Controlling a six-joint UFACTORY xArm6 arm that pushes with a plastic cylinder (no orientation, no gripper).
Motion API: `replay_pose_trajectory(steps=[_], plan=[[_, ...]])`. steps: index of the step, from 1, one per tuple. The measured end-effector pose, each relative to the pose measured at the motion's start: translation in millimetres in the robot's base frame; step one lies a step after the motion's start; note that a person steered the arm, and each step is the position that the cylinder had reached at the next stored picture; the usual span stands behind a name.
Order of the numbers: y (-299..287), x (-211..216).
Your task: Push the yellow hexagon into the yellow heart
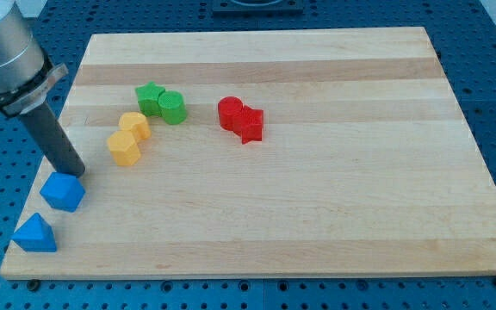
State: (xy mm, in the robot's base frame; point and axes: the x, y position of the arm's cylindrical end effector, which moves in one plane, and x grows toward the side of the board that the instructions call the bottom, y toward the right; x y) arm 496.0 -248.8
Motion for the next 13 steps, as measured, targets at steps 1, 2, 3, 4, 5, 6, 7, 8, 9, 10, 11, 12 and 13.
replay_pose_trajectory(steps=[1,2,3,4,5,6,7,8,9,10,11,12,13], plan=[[0,19],[-1,31],[-2,38],[-2,38],[-2,18],[-2,-6],[13,-8],[20,-8],[25,-8],[50,-7],[51,-7],[51,-10],[51,-15]])
